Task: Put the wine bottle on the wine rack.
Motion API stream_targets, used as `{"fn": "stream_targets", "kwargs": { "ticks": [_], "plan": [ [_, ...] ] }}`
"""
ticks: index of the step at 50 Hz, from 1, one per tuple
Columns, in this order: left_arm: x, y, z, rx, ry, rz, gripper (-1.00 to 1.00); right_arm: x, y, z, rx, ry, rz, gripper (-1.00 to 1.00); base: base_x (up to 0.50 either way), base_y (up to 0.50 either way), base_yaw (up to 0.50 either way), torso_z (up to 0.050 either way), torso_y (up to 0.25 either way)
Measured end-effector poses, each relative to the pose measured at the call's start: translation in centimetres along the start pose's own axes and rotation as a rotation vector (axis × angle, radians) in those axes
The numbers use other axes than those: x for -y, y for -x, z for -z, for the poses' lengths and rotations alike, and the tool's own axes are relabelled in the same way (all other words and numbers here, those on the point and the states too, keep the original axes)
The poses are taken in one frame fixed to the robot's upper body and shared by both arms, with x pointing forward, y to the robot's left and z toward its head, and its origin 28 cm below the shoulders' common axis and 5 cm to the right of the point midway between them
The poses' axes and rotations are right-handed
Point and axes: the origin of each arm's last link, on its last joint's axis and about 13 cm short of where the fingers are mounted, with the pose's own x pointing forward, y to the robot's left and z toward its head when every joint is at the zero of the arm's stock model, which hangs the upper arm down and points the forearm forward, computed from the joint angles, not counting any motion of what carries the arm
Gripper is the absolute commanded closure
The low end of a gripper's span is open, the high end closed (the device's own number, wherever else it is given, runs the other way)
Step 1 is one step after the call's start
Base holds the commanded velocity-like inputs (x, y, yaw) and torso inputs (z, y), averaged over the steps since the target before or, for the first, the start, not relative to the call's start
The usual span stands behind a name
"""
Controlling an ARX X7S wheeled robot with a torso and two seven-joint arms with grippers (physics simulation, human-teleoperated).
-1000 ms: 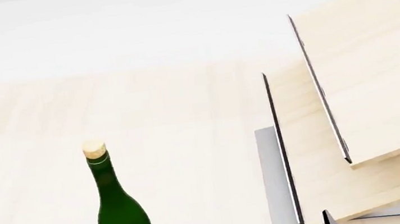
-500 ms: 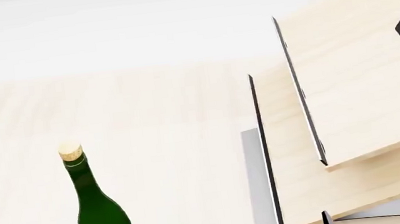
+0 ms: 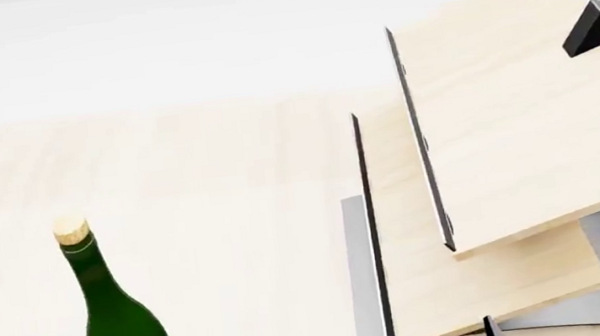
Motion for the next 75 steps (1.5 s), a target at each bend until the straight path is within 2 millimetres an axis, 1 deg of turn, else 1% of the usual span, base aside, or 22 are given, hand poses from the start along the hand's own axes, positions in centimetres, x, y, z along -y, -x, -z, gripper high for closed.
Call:
{"fn": "stream_targets", "kwargs": {
  "ticks": [49, 75],
  "plan": [
    [0.06, 0.01, 0.07, -0.003, -0.001, 0.002, -1.0, -0.03, -0.02, 0.15, -0.005, 0.003, -0.002, -1.0, 0.0, -0.08, 0.0, 0.0, 0.0],
    [0.02, -0.01, 0.11, -0.005, 0.001, 0.002, -1.0, -0.4, -0.17, 0.65, -0.01, 0.032, 0.003, -1.0, 0.0, 0.0, 0.0, 0.0, 0.0]
  ]
}}
